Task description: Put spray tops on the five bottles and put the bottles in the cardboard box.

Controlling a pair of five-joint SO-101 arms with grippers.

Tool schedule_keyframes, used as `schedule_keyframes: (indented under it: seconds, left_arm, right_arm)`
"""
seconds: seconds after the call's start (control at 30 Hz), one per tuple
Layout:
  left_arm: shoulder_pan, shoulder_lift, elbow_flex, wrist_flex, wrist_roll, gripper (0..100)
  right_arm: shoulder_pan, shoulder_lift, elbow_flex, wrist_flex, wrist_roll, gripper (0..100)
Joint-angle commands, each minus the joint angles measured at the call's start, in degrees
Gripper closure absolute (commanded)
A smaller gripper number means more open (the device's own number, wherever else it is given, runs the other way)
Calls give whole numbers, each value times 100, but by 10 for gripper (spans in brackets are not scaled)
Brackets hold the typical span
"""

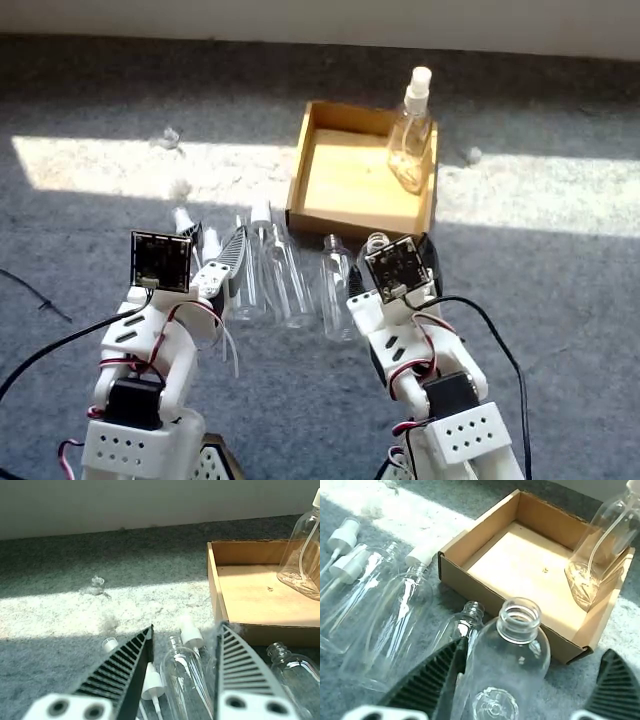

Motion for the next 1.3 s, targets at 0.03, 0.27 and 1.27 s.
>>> schedule_keyframes:
  seconds: [0.03,0.27,1.27]
  left_arm:
    - [-13,-66,-31,-132,-26,804]
    - [-13,-66,-31,-123,-26,804]
    - [-13,-66,-40,-123,-26,804]
  right_arm:
    - [-48,127,-356,119,-44,637]
    - [-31,1569,-945,66,-70,636]
    - [479,1938,-945,-673,-62,994]
